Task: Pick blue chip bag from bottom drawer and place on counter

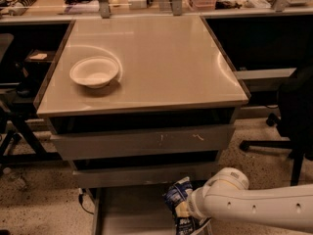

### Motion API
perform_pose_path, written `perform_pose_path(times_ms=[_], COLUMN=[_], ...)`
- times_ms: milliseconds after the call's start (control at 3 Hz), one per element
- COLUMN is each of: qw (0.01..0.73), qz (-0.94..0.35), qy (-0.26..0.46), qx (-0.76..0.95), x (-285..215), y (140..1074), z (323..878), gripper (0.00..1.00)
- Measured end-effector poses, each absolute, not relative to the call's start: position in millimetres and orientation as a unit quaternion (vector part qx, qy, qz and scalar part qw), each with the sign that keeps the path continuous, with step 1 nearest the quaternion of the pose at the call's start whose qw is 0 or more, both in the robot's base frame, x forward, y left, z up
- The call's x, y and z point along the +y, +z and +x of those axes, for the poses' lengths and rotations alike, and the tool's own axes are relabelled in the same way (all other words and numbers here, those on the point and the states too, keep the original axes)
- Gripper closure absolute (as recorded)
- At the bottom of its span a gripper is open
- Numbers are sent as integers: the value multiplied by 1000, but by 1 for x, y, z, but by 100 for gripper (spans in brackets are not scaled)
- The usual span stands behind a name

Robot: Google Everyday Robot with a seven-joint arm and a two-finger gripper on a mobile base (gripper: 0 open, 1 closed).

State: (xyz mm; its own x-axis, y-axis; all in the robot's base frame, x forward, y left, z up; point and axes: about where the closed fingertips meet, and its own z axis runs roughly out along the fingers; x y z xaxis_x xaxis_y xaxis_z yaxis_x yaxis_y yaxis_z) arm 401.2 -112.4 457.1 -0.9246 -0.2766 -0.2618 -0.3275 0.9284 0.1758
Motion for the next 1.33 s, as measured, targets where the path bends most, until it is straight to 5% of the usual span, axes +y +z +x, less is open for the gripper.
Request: perform_pose_path(times_ms=[1333], qw=[176], qz=[-169], qy=[70], qx=[967], x=[-127], y=[581], z=[385], gripper=[100])
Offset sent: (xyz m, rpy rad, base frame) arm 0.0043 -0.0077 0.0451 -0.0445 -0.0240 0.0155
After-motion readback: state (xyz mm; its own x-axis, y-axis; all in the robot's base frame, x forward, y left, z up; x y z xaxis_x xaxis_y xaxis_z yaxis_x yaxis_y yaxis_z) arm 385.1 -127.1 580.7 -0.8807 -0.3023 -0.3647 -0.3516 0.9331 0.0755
